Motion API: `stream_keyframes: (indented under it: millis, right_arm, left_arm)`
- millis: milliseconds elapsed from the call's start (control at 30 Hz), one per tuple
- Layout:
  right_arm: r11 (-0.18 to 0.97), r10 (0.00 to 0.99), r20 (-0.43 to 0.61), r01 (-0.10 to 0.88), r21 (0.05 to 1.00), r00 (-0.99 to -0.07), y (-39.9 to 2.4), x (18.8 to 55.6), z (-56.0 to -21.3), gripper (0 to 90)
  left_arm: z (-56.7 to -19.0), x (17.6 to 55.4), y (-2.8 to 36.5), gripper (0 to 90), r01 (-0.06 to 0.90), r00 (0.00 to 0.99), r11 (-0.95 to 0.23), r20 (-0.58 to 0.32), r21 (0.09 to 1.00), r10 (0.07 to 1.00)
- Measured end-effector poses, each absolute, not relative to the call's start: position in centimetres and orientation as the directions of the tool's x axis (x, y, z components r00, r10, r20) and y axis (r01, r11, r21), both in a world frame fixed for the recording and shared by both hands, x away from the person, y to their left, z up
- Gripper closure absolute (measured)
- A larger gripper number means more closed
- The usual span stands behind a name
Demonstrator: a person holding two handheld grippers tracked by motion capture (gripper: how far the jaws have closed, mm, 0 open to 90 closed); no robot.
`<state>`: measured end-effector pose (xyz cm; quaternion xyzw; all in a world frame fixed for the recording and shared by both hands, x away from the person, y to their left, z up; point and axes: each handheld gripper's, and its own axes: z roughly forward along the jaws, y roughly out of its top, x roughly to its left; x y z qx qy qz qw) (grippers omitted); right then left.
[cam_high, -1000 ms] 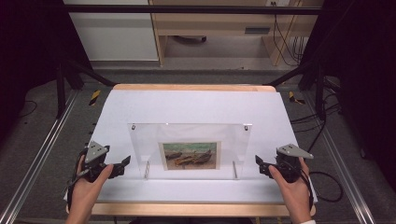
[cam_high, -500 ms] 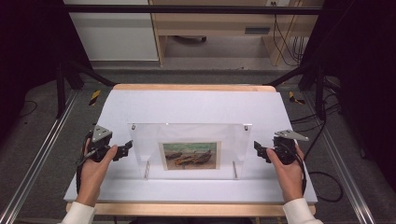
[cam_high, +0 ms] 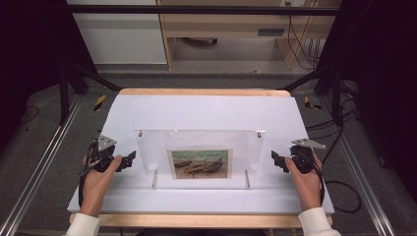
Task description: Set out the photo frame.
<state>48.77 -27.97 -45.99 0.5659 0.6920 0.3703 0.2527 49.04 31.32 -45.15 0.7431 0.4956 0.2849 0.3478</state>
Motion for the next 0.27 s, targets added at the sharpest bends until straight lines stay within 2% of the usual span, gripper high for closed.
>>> stream_keyframes:
  millis: [267]
  right_arm:
    - [0.135, 0.968, 0.025, 0.6, 0.789, -0.252, -28.25, 47.8, -46.45, 15.8]
  left_arm:
    - [-45.47, 47.87, 31.77, 8.9, 0.528, 0.357, -0.266, 0.074, 0.807, 0.931]
